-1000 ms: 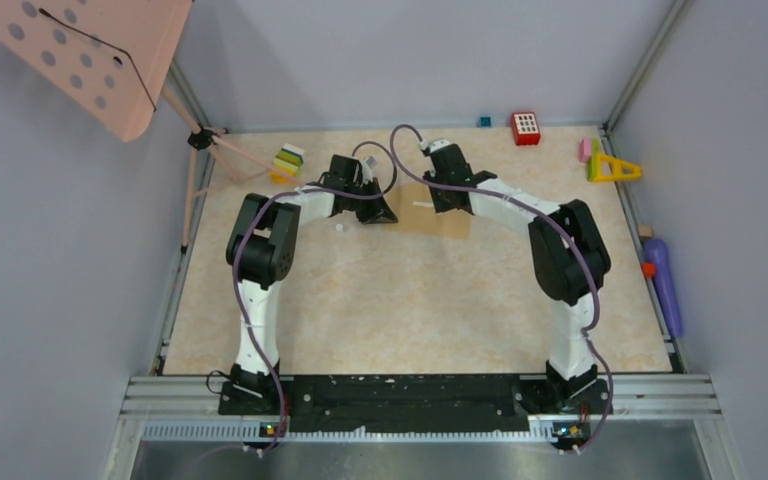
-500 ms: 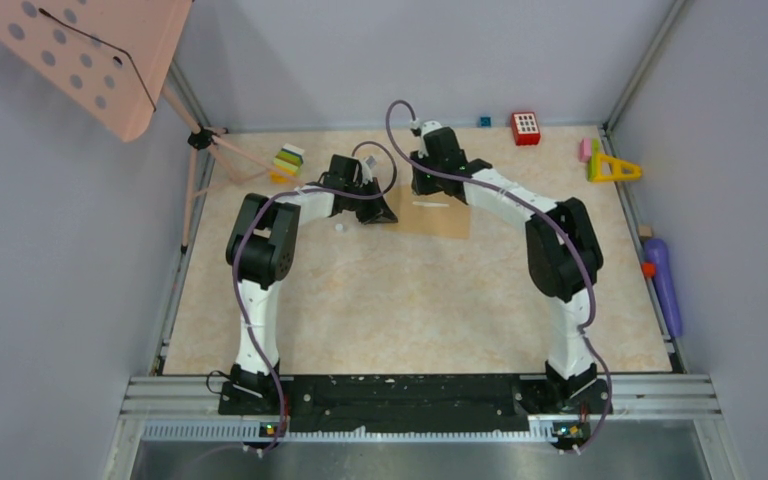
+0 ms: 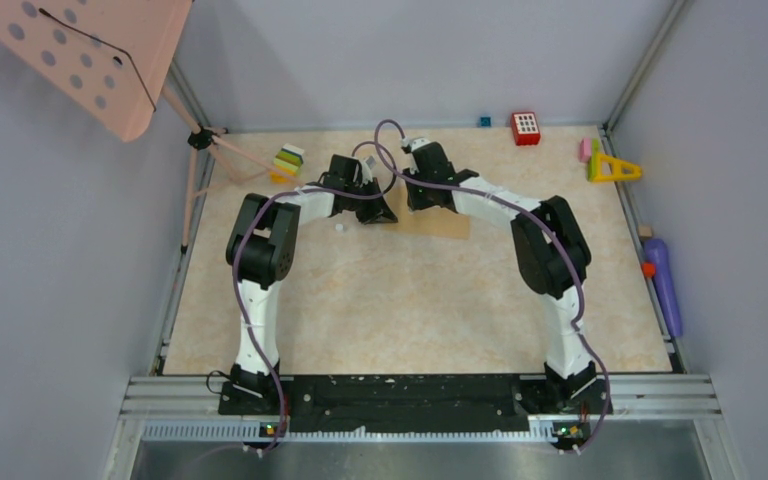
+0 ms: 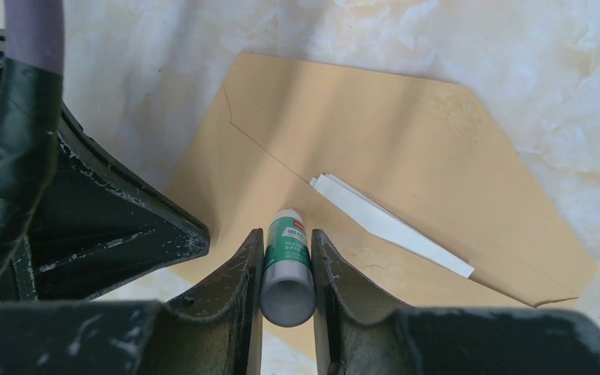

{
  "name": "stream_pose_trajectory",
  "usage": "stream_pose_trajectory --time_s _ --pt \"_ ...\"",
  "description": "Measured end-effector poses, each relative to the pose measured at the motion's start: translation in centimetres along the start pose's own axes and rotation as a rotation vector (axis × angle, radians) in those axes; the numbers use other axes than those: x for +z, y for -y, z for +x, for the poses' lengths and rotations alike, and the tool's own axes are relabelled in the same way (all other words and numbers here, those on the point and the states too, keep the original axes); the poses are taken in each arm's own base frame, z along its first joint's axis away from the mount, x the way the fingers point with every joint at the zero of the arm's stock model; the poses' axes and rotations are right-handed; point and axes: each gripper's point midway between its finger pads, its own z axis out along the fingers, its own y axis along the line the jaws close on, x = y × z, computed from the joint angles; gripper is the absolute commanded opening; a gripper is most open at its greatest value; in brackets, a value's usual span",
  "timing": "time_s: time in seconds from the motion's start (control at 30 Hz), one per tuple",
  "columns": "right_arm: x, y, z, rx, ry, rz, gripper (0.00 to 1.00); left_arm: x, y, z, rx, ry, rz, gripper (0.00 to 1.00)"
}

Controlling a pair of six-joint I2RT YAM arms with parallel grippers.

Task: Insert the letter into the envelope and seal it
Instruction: Paint the envelope at the center of the board.

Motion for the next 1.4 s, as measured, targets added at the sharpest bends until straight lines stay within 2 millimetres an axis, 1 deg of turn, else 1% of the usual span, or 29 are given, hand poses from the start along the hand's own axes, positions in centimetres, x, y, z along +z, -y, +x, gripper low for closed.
stream_pose_trajectory --time_s 0.23,0.53,0.93,1.23,1.4 --pt "-0.1 0.6 0.1 -0.023 0.014 0.033 0.0 0.0 0.0 0.0 0.0 0.0 -0.002 0.0" --pt "-1.6 1.8 1.3 -0.049 -0.007 0.069 0.0 0.0 -0.1 0.0 0.0 0.002 -0.005 0.0" --pt "-3.1 3.1 2.6 -0.065 -0.03 0.089 0.0 -0.1 -0.1 0.0 -0.001 0.004 -0.011 0.0" --pt "-4.2 4.1 3.5 -0.097 -0.051 0.118 0.0 -0.1 -0.2 0.0 -0.001 0.008 -0.019 0.0" --pt "-5.0 4.5 3.6 -0.11 -0.06 0.131 0.0 -0.2 -0.2 0.0 -0.002 0.008 -0.022 0.0"
